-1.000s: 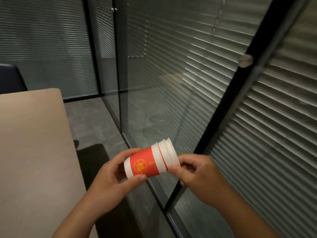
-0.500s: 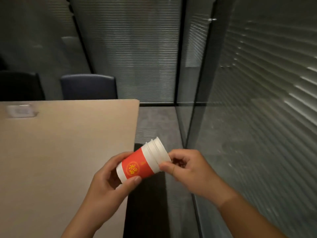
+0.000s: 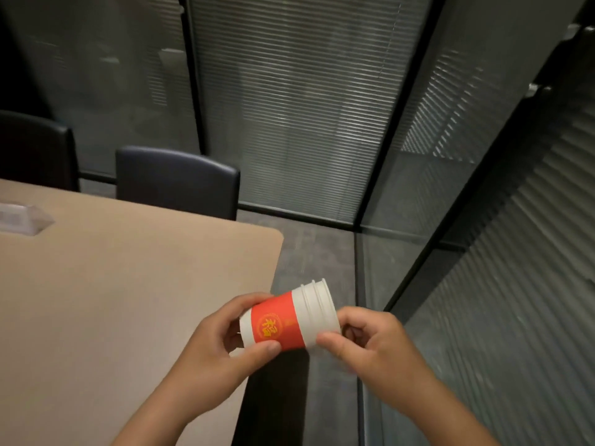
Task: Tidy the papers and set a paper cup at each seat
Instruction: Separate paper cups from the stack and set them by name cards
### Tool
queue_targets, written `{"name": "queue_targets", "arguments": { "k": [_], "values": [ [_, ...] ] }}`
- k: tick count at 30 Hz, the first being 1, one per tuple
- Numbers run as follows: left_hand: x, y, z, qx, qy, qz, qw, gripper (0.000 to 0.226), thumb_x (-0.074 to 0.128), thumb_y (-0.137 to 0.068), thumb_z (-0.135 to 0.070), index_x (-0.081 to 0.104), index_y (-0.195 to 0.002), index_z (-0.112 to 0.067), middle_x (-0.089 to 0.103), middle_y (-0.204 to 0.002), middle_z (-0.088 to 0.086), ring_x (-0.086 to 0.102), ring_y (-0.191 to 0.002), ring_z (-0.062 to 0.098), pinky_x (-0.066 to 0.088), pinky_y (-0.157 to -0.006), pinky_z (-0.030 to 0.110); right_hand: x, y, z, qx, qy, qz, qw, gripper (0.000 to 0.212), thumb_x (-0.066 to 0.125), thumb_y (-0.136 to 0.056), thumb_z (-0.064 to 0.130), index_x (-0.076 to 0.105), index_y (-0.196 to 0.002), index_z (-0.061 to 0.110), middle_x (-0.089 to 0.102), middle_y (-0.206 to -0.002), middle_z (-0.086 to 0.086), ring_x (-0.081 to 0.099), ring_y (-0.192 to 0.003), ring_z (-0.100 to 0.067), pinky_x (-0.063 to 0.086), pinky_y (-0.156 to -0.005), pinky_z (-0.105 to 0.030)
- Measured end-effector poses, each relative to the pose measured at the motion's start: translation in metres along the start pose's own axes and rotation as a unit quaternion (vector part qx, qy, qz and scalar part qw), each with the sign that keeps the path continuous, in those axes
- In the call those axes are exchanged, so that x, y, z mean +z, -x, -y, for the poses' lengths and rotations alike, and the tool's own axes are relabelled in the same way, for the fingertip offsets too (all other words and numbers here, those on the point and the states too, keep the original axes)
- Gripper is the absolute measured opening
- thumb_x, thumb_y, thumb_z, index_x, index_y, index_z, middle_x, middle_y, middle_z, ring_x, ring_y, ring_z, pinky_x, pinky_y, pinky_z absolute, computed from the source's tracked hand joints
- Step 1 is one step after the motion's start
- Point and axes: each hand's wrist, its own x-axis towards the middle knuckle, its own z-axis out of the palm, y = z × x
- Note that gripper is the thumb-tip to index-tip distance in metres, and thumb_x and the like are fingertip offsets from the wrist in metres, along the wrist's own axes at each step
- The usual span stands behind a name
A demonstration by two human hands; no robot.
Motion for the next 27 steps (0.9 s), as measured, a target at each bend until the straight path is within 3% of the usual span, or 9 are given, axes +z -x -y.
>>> {"name": "queue_targets", "arguments": {
  "k": [5,7,10,13,18,23,27],
  "values": [
    [0.019,-0.115,-0.009,0.016,0.001,0.039,0.999,0.051,0.083,-0.066,-0.023,0.065,-0.108,-0.044,0.067,-0.107,-0.015,0.068,-0.101,0.014,0.061,-0.074,0.029,-0.051,-0.082,-0.029,0.003,0.009,-0.056,0.998,0.014,0.070,-0.075,0.041,0.066,-0.071,0.028,0.046,-0.053,0.007,0.042,-0.052,-0.004,0.036,-0.053,-0.027],
    [0.026,-0.157,-0.008,0.022,-0.002,0.048,0.999,0.051,0.085,-0.068,-0.018,0.065,-0.106,-0.046,0.067,-0.107,-0.015,0.068,-0.099,0.013,0.061,-0.074,0.029,-0.069,-0.115,-0.043,-0.003,0.017,-0.067,0.998,0.013,0.069,-0.075,0.039,0.065,-0.070,0.028,0.046,-0.054,0.007,0.041,-0.053,-0.004,0.035,-0.053,-0.026],
    [0.035,-0.229,-0.006,0.032,-0.017,0.036,0.999,0.053,0.086,-0.072,-0.014,0.064,-0.105,-0.048,0.067,-0.105,-0.019,0.068,-0.096,0.007,0.061,-0.076,0.029,-0.097,-0.180,-0.068,-0.016,0.018,-0.073,0.997,0.009,0.067,-0.076,0.039,0.064,-0.068,0.037,0.048,-0.055,0.009,0.042,-0.054,-0.003,0.037,-0.054,-0.025],
    [0.037,-0.300,-0.009,0.034,-0.019,0.005,0.999,0.053,0.082,-0.074,-0.009,0.065,-0.104,-0.048,0.068,-0.104,-0.019,0.068,-0.093,0.007,0.062,-0.077,0.029,-0.124,-0.257,-0.089,-0.040,0.004,-0.067,0.997,0.012,0.064,-0.074,0.046,0.067,-0.074,0.034,0.051,-0.058,0.003,0.044,-0.056,-0.007,0.039,-0.055,-0.031],
    [0.023,-0.413,-0.027,0.022,0.003,-0.046,0.999,0.050,0.084,-0.069,-0.007,0.068,-0.112,-0.029,0.072,-0.101,-0.012,0.071,-0.089,0.010,0.059,-0.072,0.025,-0.165,-0.393,-0.105,-0.074,-0.024,-0.021,0.997,0.009,0.065,-0.074,0.043,0.069,-0.076,0.036,0.052,-0.059,0.008,0.043,-0.057,-0.008,0.037,-0.056,-0.032],
    [-0.001,-0.511,-0.025,0.022,0.014,-0.067,0.997,0.055,0.085,-0.068,-0.011,0.067,-0.117,-0.027,0.073,-0.109,-0.002,0.072,-0.093,0.014,0.057,-0.074,0.025,-0.189,-0.509,-0.116,-0.101,-0.008,0.010,0.995,0.007,0.066,-0.076,0.037,0.069,-0.076,0.031,0.050,-0.058,0.006,0.042,-0.056,-0.007,0.036,-0.054,-0.031],
    [-0.025,-0.586,-0.016,0.032,-0.002,-0.077,0.996,0.057,0.086,-0.068,-0.006,0.066,-0.118,-0.025,0.072,-0.113,-0.004,0.071,-0.099,0.015,0.056,-0.080,0.023,-0.193,-0.592,-0.127,-0.108,-0.001,0.027,0.994,0.002,0.067,-0.077,0.029,0.070,-0.078,0.029,0.054,-0.059,0.008,0.044,-0.057,-0.004,0.038,-0.056,-0.028]
  ]
}}
